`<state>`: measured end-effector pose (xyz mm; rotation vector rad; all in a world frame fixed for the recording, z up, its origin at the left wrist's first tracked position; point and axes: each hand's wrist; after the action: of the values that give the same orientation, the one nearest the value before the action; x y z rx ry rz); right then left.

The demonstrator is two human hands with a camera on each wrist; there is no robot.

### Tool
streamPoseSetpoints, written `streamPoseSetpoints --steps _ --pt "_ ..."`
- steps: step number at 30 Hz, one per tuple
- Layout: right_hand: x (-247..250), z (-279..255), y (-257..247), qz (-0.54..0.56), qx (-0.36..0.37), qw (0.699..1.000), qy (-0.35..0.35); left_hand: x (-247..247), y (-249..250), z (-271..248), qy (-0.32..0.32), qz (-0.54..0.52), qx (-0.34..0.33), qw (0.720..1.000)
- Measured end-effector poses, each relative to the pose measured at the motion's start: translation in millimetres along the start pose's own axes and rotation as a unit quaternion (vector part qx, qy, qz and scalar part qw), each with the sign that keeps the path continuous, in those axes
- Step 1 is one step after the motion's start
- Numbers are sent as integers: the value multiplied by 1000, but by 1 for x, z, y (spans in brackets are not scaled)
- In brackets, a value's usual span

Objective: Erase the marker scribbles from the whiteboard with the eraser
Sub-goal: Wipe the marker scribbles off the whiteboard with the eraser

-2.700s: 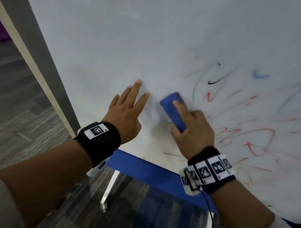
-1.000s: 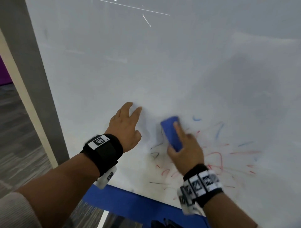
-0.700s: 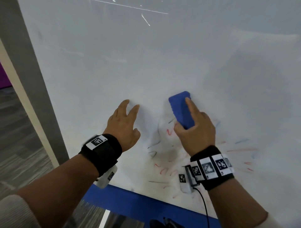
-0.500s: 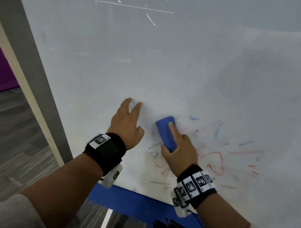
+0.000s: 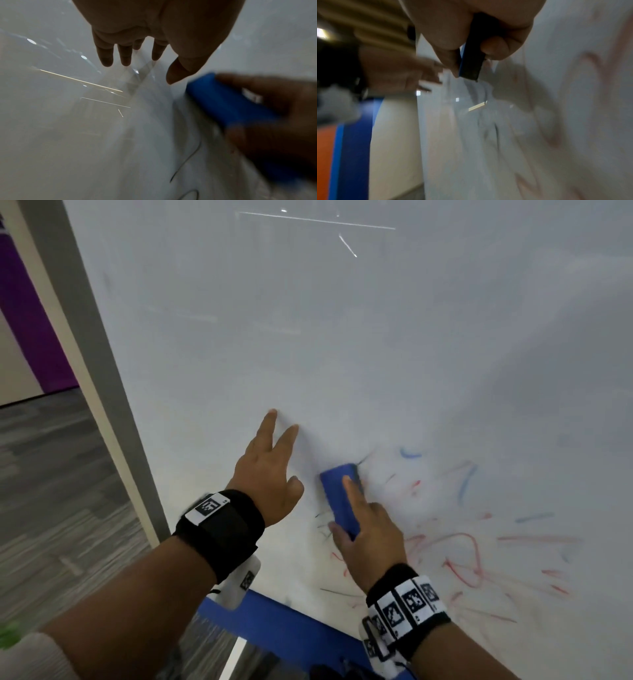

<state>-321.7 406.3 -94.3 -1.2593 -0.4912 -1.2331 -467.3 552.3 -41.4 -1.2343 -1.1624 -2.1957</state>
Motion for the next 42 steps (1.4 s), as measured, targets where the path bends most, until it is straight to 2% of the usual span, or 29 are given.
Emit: streamPoseSetpoints --steps 1,2,4,6,8,10,11,12,14,15,16,18,19,20,22,23,24,25,27,28,30,31,32,34,35,36,37,39,42 --pt "-10 -8 6 -17 7 998 -56 -1 0 0 -3 -4 5 1000" --pt "-14 -11 10 -13 8 997 -75 -2 1 -1 -5 -5 10 1000" --pt "-4 -2 7 9 13 999 -46 -4 3 -2 0 -1 15 1000" --pt "20 12 4 52 24 995 78 -6 7 -2 10 3 18 1000" --pt "43 23 5 91 40 974 205 -9 11 -3 17 4 27 999" --pt "47 22 8 86 52 963 251 -10 15 -3 21 0 35 999" --pt "41 17 11 71 56 970 227 -11 17 -2 25 -5 37 999" --pt "32 9 15 56 57 983 164 -11 19 -2 28 -11 41 999" --pt "8 -13 27 27 39 999 -22 -13 21 -3 31 -18 46 998" --pt "0 -21 33 11 42 996 -76 -13 21 -4 29 -18 48 998" --pt "-1 -23 36 11 41 995 -89 -14 21 -5 27 -17 50 998" --pt "12 -13 34 27 41 997 -63 -15 22 -6 30 -17 56 998" --pt "22 -7 32 43 50 998 -14 -16 22 -6 34 -19 60 997" --pt "34 1 31 58 62 994 64 -17 23 -6 38 -22 63 997" --pt "49 13 33 82 86 970 211 -20 26 -7 40 -31 71 996" --pt "51 15 34 81 89 963 242 -22 27 -8 38 -35 74 996" --pt "49 14 33 73 81 965 237 -24 28 -9 35 -37 76 996" --pt "43 9 34 55 72 977 196 -26 29 -10 33 -39 79 996" --pt "26 -8 37 6 54 998 36 -27 28 -11 35 -44 75 996" --pt "17 -18 41 -10 48 998 -42 -27 28 -10 36 -45 70 996" --pt "9 -26 48 1 34 995 -93 -28 26 -10 32 -43 64 997" --pt "12 -24 47 9 31 995 -90 -28 26 -10 31 -42 63 997" --pt "19 -20 44 12 41 997 -57 -28 25 -10 30 -43 62 997" --pt "45 -8 43 30 57 991 120 -28 24 -10 29 -49 61 997" --pt "58 -2 45 34 63 974 214 -29 23 -9 31 -52 57 997" --pt "67 1 47 32 64 957 281 -30 22 -9 34 -54 53 997" --pt "70 1 49 31 57 949 307 -31 21 -9 36 -56 51 996" --pt "57 -5 45 23 31 960 278 -33 20 -9 35 -59 50 996" --pt "18 -30 44 9 16 991 133 -32 16 -9 31 -62 35 997"
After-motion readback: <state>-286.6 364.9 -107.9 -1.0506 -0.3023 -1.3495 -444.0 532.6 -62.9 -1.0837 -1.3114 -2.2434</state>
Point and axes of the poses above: each hand's wrist, its own z-axis towards the middle knuckle, its own x-axis out of the back of the hand, y = z × x, and after that the axes turned 7 degrees about x, right-handed
